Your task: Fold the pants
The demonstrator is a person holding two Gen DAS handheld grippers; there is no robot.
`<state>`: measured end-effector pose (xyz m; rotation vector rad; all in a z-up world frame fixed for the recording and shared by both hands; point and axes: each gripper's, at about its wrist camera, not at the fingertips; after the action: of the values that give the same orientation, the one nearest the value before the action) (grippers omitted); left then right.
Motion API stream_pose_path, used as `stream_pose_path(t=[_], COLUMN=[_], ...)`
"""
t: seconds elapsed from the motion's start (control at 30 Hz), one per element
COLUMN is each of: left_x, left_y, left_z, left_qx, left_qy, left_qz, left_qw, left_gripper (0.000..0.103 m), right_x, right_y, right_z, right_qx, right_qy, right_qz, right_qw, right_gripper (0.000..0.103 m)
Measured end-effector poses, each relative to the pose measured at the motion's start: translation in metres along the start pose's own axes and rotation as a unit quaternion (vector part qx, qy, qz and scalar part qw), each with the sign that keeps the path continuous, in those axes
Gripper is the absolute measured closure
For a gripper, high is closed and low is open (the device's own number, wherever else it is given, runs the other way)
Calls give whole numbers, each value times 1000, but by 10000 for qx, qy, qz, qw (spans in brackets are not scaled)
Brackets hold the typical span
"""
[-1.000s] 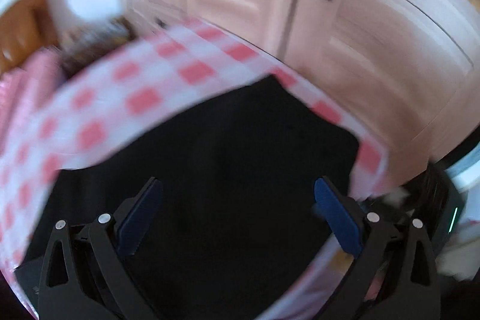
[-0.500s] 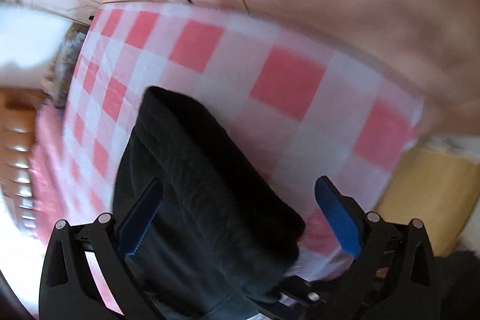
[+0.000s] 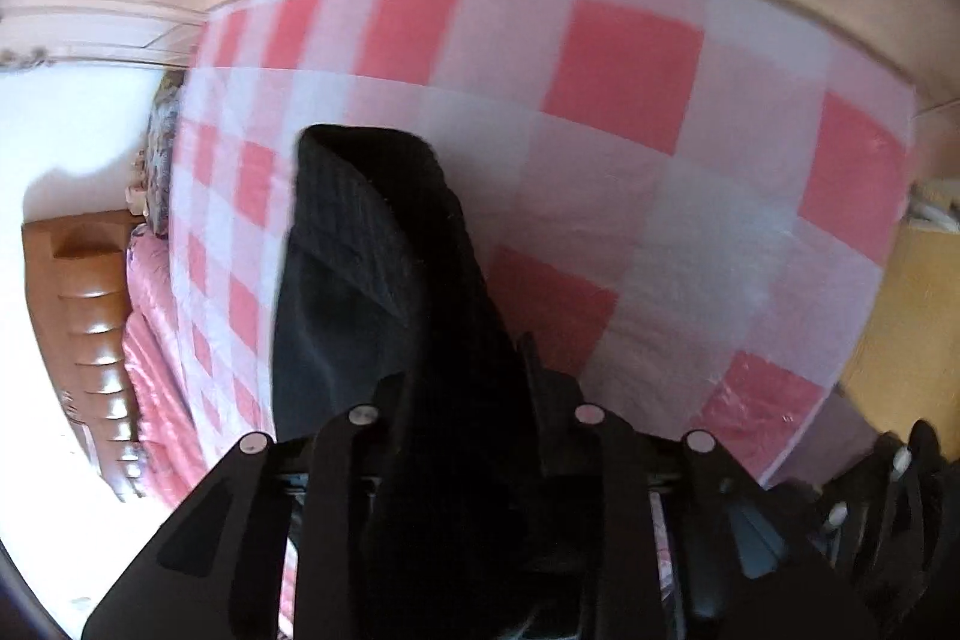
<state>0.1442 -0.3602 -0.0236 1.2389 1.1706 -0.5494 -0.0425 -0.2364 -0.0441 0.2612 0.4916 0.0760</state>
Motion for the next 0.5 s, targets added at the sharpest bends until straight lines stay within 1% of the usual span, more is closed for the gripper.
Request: stream_pose_path(t=[0.07, 0.1, 0.17, 0.2, 0.27, 0.3, 0.37, 0.4, 0.43, 0.47, 0.5], left_x=[-21, -35, -53, -63, -83, -94, -112, -118, -124, -126, -124], left_y=[21, 35, 55, 67, 95, 105, 130, 139, 155, 166, 182], left_z=[-19, -33, -53, -65, -98, -113, -159, -183, -220, -249, -295], left_qx=[-291, -508, -788, -974, -1397, -1607, -2103, -2339, -2662, -2926, -3344], left_qy=[-365, -578, -848, -1008, -1365, -1525, -1937, -2127, -2386, -2569, -2815], left_qz=[-163, -251, -383, -473, -665, -736, -906, -975, -1053, -1122, -1210], left_qw=[9988, 9967, 9925, 9890, 9785, 9724, 9540, 9437, 9279, 9142, 8912], left_gripper=[77, 77, 78, 78, 78, 78, 79, 79, 79, 79, 79], right_x=[4, 10, 18, 21, 29, 37, 50, 58, 63, 66, 64], right_y=[8, 18, 35, 49, 75, 94, 120, 137, 147, 156, 163], right_z=[-5, -6, -6, -4, 0, 0, -4, -10, -16, -23, -30], right_qx=[-11, -37, -147, -290, -580, -832, -1250, -1620, -1942, -2284, -2595], right_qy=[192, 341, 476, 499, 534, 616, 748, 835, 843, 792, 620], right_qz=[221, 418, 714, 834, 940, 931, 757, 527, 244, -87, -282], right_qw=[9996, 9985, 9962, 9948, 9924, 9903, 9864, 9818, 9770, 9703, 9633], right_gripper=[4, 4, 4, 4, 4, 4, 4, 4, 5, 5, 5])
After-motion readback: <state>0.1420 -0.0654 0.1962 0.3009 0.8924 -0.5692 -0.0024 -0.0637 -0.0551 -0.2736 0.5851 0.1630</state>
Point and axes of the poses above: each gripper's, at about its wrist camera, not at the fingertips, and x roughly the way its jaws point, y to its left, z to its top, and after that the axes turned 1 degree about y, right-handed
